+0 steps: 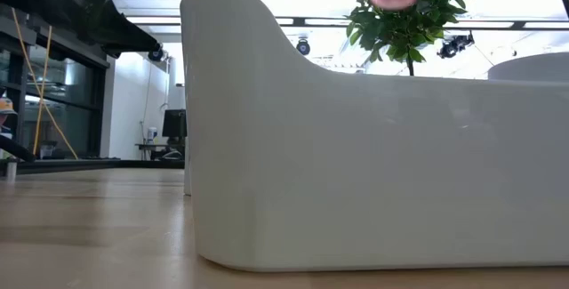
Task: Pick and place pill bottles into a basket
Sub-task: Put the pink pill bottle into the white bin
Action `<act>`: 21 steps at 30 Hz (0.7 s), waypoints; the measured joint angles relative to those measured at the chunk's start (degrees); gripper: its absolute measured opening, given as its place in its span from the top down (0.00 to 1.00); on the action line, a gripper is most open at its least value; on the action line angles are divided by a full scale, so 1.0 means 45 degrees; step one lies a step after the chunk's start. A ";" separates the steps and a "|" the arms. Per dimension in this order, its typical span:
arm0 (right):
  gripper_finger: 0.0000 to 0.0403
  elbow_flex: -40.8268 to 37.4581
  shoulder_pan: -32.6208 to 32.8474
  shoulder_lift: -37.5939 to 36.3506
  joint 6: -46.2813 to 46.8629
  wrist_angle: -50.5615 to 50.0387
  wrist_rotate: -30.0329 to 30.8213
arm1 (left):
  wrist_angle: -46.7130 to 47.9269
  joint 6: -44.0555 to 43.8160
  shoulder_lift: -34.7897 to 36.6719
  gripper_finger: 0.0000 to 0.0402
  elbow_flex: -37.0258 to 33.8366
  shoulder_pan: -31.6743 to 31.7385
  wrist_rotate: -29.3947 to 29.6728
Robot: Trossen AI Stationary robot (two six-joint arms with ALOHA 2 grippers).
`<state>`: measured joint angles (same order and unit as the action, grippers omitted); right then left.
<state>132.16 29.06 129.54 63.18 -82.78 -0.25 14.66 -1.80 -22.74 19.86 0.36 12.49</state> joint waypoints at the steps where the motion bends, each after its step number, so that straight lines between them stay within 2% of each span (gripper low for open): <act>1: 0.79 0.0000 0.0009 0.0122 0.0000 -0.0005 -0.0019 | 0.0003 0.0000 0.0000 0.69 -0.0001 0.0000 0.0000; 14: 0.78 0.0000 -0.0227 0.2102 -0.0489 -0.0082 -0.0992 | -0.0010 -0.0044 -0.0001 0.69 -0.0001 0.0000 0.0000; 21: 0.75 0.0000 -0.0541 0.2500 -0.0613 -0.0062 -0.0943 | -0.0322 -0.0058 0.0000 0.69 -0.0001 0.0000 0.0000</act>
<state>132.16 26.62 140.79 60.42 -83.06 -4.50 13.21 -2.07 -22.74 19.86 0.36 12.49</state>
